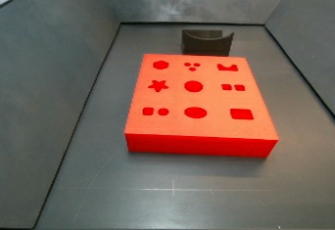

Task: Pick up the hexagon object. Move up. Place the hexagon object on the fixture. Regrasp the hexagon object. Move to above the board. Insert the hexagon object.
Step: Place the hexagon object on the fixture.

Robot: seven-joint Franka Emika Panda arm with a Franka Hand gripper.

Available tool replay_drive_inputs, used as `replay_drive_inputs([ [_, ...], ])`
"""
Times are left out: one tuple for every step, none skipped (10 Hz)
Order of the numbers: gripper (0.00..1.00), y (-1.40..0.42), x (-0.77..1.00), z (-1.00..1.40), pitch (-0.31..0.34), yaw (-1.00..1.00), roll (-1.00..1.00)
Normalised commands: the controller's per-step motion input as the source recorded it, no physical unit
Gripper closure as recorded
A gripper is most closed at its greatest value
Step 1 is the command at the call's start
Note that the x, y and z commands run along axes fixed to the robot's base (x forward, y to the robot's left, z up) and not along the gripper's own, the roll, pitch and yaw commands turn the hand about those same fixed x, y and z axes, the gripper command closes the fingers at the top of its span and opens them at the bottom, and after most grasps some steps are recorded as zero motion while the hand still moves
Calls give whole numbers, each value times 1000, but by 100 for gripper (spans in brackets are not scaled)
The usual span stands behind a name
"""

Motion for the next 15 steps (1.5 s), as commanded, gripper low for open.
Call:
replay_drive_inputs([
  [100, -24, 722, -37, 38, 36, -46],
  [100, -16, 604, -25, 52, 37, -48],
  [100, -12, 453, -17, 72, 36, -52],
  [100, -942, 1000, 435, 92, 10, -1000],
  [100, -906, 918, 438, 100, 2, -1000],
  [100, -709, 821, 338, 106, -5, -1000],
  [100, -231, 605, 85, 107, -16, -1000],
  [100, -143, 544, 49, 109, -22, -1000],
  [100, -82, 456, 37, 116, -29, -1000],
  [100, -19, 333, 19, 128, -37, -1000],
  [100, 14, 218, -3, 135, -51, -1000],
  [100, 19, 159, -6, 138, -59, -1000],
  [100, 32, 65, -3, 139, -78, -1000],
  [100, 32, 49, 0, 135, -90, -1000],
  [100, 32, 57, -12, 134, -117, -1000],
])
